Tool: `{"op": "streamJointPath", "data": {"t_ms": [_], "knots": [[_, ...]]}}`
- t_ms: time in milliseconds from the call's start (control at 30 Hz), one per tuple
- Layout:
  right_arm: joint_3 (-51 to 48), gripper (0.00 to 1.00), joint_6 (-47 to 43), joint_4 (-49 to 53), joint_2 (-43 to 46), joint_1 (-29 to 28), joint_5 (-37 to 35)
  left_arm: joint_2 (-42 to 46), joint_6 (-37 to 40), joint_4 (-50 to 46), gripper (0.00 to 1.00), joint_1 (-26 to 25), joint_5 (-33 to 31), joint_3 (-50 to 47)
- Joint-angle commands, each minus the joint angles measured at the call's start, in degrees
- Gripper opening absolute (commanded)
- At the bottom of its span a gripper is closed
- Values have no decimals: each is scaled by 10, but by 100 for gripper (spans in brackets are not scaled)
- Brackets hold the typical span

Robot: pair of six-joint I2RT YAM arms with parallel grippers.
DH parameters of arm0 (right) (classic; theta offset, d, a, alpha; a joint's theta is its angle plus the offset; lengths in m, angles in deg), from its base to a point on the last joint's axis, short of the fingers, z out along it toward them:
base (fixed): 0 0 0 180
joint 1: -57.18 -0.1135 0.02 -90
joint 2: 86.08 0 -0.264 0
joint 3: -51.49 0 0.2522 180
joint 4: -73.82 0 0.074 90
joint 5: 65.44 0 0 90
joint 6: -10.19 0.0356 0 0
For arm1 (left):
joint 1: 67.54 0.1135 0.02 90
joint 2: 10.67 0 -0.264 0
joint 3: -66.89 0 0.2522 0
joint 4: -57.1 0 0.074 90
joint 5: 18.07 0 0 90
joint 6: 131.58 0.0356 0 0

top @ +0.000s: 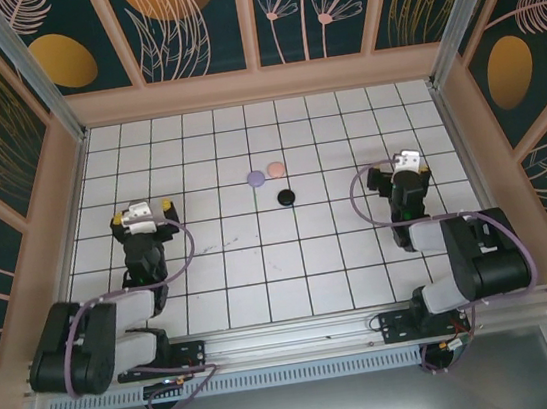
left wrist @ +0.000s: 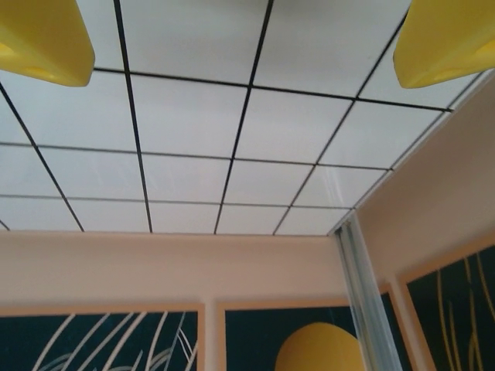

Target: Insert the wireless bluetooth earbuds into the charging case

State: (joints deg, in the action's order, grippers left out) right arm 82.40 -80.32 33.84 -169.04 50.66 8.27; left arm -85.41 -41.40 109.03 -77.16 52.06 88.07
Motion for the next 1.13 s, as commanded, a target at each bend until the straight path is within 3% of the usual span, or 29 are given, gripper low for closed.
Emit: {"op": "streamJointPath", "data": {"t_ms": [0,67,133,167,200,300,467,700,867,1100], "knots": [[-32,99,-29,-142,-12,13,44,-60,30,142,99,7,38,-4],[-42,99,-13,-160,-16,33,70,-72,20,136,99,13,35,5],[-48,99,23,-185,-47,71,108,-71,5,112,99,36,75,17],[-56,99,27,-241,-67,81,116,-75,-1,110,99,43,81,20],[-43,99,33,-186,-49,83,119,-80,-6,114,99,51,94,20],[-43,99,33,-180,-50,83,120,-127,-5,176,98,57,112,13],[-45,99,31,-192,-53,82,118,-127,-47,57,99,97,146,71],[-51,99,10,-203,-52,58,93,-129,-48,62,99,99,149,70],[-35,99,19,-170,-53,84,152,-130,-48,60,99,99,149,71],[-36,99,15,-175,-54,83,152,-125,-45,67,99,98,147,65]]}}
